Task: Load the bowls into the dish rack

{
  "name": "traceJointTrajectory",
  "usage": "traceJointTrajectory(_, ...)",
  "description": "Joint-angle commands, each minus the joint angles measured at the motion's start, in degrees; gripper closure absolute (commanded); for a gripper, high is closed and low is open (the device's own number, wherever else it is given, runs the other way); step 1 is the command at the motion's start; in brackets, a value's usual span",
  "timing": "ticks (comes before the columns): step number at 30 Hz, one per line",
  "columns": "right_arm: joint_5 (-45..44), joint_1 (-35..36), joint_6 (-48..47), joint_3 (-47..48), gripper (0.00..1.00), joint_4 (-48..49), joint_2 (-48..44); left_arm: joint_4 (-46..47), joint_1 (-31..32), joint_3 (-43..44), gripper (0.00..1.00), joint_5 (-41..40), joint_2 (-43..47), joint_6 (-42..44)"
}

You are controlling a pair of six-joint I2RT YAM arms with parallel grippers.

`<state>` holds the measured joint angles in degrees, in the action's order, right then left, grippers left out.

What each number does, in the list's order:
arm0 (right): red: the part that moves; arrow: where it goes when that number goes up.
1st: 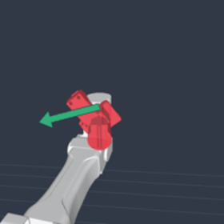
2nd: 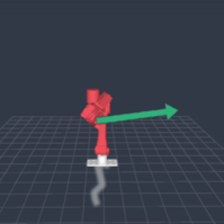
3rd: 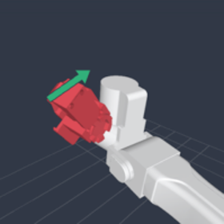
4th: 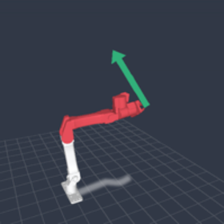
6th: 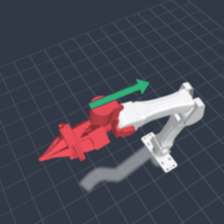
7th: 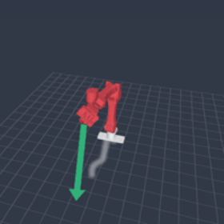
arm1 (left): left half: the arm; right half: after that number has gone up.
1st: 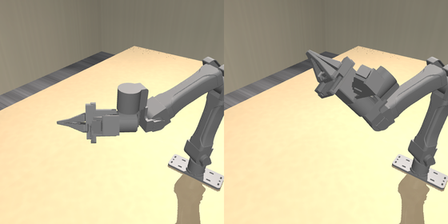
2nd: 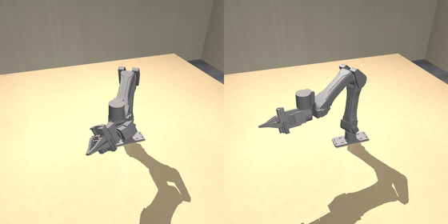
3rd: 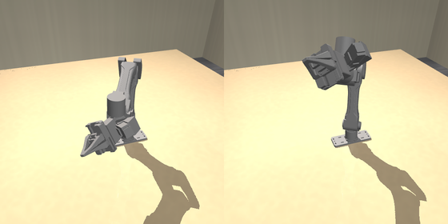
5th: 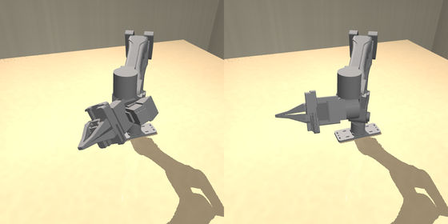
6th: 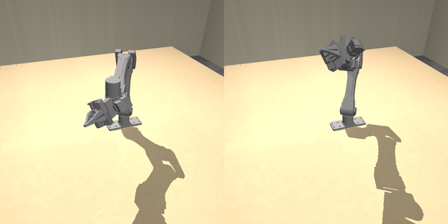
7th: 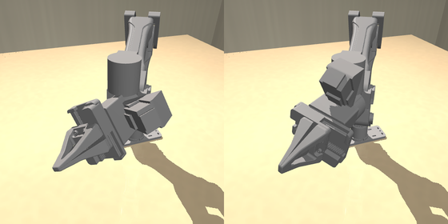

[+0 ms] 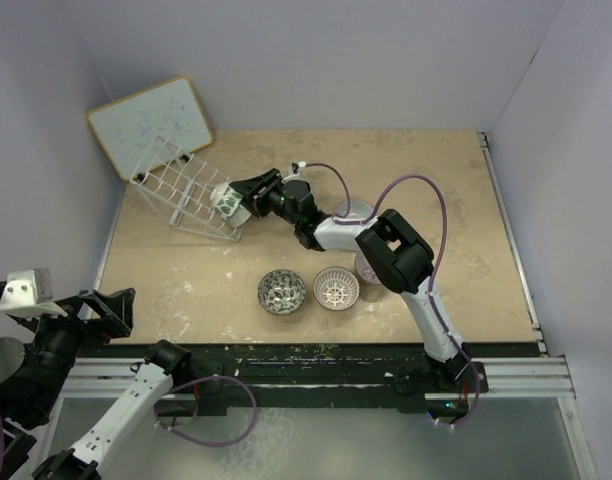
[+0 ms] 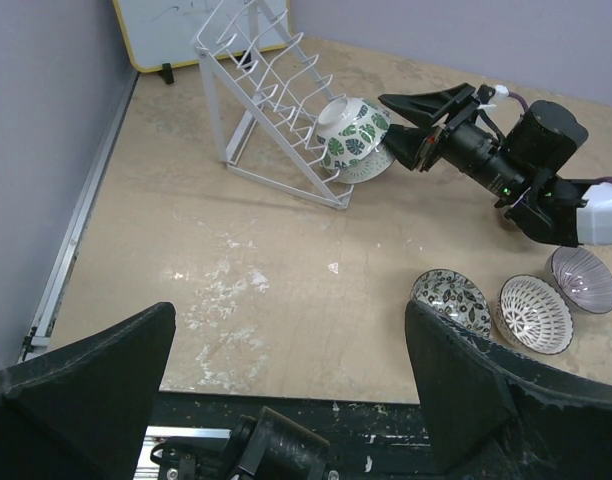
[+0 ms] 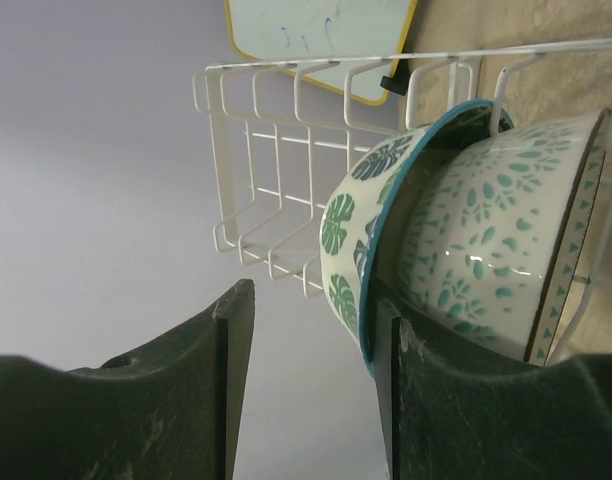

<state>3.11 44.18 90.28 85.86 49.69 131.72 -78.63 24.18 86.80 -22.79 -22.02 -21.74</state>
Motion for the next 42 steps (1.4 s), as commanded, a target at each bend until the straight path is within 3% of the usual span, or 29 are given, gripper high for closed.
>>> traceJointTrajectory(1, 1.49, -0.32, -1.23, -0.96, 0.49, 0.61, -5.05, 0.8, 0.34, 1.17, 0.01, -0.44, 0.5, -1.0)
traceJointTrajectory(22, 2.17, -0.77, -9.51, -12.54, 0.48, -4.78, -17.31, 0.46, 0.43, 2.59, 0.01, -0.02, 0.65, -1.89)
traceJointTrajectory(27, -0.37, -0.85, -22.34, -14.26, 0.46, -16.49, -25.96, -0.02, 0.51, 3.32, 0.01, -0.66, 0.11, -1.87)
traceJointTrajectory(34, -5.23, -0.85, -46.29, -12.03, 0.41, -44.93, -34.48, 0.49, 0.86, 3.74, 0.01, -1.08, -0.52, -1.4)
traceJointTrajectory(42, -21.18, -0.39, -61.51, -11.02, 0.34, -65.14, -37.17, 2.23, 1.46, 1.2, 0.01, -1.14, -0.14, -1.81)
